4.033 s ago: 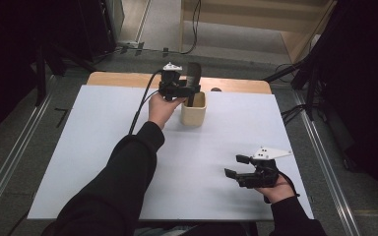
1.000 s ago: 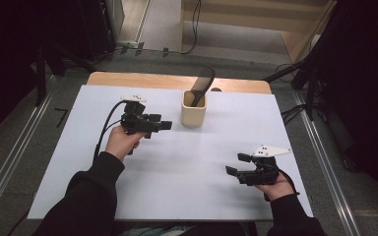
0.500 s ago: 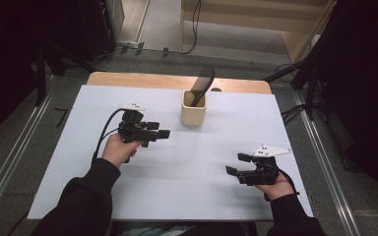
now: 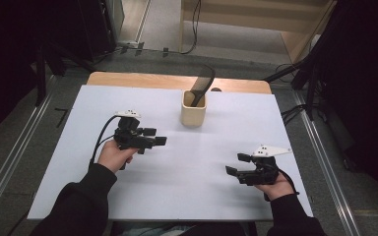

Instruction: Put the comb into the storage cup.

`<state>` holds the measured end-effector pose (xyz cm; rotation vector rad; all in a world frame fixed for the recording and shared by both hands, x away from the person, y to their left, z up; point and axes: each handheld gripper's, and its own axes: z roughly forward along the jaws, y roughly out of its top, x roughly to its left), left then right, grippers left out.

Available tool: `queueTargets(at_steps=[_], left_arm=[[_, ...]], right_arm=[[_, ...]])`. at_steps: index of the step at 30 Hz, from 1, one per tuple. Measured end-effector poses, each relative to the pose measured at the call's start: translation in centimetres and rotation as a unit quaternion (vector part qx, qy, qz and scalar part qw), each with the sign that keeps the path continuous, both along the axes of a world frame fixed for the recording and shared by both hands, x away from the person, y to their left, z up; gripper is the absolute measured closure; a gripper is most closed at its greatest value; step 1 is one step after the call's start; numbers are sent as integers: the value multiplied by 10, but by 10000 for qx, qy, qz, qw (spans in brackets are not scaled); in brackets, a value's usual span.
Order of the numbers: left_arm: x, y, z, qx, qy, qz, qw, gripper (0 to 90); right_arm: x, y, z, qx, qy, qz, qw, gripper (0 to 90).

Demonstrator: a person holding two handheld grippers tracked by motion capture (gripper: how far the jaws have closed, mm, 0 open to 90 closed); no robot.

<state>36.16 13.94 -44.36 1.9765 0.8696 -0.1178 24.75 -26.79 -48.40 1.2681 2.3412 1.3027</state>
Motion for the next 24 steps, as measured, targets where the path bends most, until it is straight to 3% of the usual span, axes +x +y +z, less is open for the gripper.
queueTargets(at_steps=[24], left_arm=[[-28, 23, -8, 167, -31, 21, 9999, 301]], right_arm=[[0, 1, -1, 4, -2, 15, 10000, 234]])
